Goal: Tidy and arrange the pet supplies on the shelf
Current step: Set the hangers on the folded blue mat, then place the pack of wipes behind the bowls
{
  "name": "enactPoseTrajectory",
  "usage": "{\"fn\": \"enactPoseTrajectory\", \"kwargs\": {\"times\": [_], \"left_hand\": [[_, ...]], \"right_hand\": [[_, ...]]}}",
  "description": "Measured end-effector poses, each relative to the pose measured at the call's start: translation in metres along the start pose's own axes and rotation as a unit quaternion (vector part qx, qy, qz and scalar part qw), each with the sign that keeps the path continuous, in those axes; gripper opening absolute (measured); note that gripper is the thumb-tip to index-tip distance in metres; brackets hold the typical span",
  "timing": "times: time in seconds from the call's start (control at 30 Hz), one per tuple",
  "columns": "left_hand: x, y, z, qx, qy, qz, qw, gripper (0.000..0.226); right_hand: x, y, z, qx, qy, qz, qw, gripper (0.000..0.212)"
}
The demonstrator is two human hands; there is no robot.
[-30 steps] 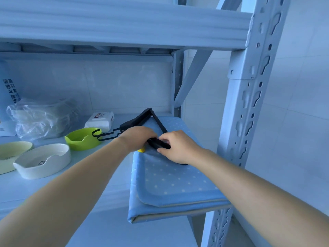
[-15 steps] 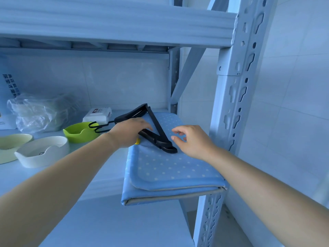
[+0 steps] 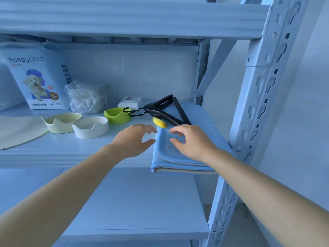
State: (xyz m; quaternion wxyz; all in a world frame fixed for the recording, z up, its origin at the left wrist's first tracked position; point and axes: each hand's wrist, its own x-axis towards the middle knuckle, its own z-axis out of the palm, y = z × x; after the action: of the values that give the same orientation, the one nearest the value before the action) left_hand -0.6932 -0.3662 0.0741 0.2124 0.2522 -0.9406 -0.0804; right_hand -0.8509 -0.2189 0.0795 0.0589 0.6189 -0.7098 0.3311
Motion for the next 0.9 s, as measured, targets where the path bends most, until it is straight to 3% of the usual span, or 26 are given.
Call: {"fn": "enactPoseTrajectory", "kwargs": {"times": [0.23, 0.5, 0.9], "left_hand": [[-0.063, -0.041, -0.028, -0.049, 0.042, -0.056, 0.996, 0.025], [-0.124, -0.120, -0.081, -0.030, 0.047, -0.110, 0.992, 0.025], [-0.113, -0.155, -0.102, -0.037, 0.046, -0.030, 0.998, 0.027]], "right_hand": [[0.014, -0.062, 0.038, 0.009, -0.022, -0.031, 0.999, 0.028], [0.049, -0.150, 0.103, 0.045, -0.030, -0.056, 0.997, 0.025], [0.062, -0.186, 0.129, 0.035, -0.009, -0.012, 0.999, 0.026]]}}
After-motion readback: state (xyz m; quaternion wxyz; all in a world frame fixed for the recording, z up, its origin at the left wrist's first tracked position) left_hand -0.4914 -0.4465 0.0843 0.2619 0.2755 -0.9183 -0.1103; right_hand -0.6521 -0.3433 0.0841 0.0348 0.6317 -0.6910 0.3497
